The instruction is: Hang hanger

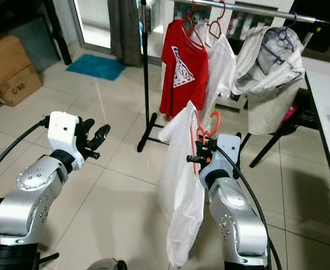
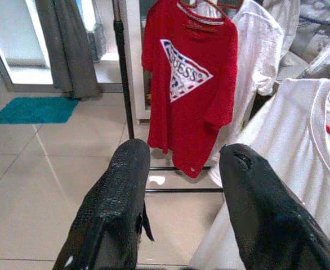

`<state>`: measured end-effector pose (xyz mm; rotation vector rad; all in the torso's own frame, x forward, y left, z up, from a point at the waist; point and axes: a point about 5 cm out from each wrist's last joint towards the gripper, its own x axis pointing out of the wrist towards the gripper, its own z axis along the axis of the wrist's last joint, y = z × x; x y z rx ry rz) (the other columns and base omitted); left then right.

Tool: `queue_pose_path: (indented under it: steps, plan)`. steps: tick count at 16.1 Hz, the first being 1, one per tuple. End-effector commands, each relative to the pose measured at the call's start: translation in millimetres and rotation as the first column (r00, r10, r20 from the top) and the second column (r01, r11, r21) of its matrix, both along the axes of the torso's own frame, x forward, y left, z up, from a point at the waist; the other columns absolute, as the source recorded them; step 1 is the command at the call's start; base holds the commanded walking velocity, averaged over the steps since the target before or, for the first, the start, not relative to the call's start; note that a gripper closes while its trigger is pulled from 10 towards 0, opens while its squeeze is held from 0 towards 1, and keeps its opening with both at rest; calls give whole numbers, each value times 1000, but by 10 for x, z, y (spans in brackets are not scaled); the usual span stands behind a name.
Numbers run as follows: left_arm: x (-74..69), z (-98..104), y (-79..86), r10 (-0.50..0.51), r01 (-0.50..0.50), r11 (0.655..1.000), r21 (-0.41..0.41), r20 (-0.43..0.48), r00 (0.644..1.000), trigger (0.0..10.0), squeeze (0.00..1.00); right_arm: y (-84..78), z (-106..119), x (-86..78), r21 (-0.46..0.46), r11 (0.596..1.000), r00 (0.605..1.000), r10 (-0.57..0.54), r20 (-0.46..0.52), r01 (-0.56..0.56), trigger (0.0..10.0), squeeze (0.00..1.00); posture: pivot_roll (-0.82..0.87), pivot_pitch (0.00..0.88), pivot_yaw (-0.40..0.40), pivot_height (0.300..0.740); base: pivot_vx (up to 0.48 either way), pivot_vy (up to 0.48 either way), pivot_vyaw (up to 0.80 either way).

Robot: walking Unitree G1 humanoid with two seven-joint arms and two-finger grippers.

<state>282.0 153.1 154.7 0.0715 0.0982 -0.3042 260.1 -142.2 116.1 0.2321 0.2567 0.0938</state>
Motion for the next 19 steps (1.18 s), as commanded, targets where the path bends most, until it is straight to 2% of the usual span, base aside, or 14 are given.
queue_pose_path:
  steps: [1, 3, 5, 8, 14, 19]
  plan:
    - [8, 38, -6, -1, 1, 1000, -4, 7, 1000, 10000, 0, 15, 97, 30, -4, 1000, 998, 11, 54, -11, 10000, 0, 26, 36, -9, 740, 319, 0, 0]
    - [11, 46, -10, 2, -2, 1000, -6, 9, 1000, 10000, 0, 16, 109, 44, 4, 1000, 998, 19, 56, -19, 10000, 0, 26, 37, -13, 740, 324, 0, 0]
    - [10, 50, -16, 0, 0, 1000, -5, 10, 1000, 10000, 0, -5, 98, 52, -66, 998, 999, 23, 38, -20, 10000, 0, 23, 40, -14, 740, 326, 0, 400]
    - [5, 44, -32, -8, 8, 1000, 0, 9, 1000, 10000, 0, -31, 105, 41, -21, 1000, 999, -7, 51, 8, 10000, 0, 18, 47, -14, 740, 325, 0, 267]
    - [-17, 47, -55, -15, 15, 1000, -1, 9, 1000, 10000, 0, 18, 116, 30, -4, 1000, 998, 16, 53, -16, 10000, 0, 17, 53, -22, 740, 328, 0, 0]
    - [-21, 40, -73, -29, 29, 1000, -5, 3, 1000, 10000, 0, -4, 124, -1, -3, 1000, 998, 9, 55, -9, 10000, 0, 6, 55, -14, 740, 325, 0, 0]
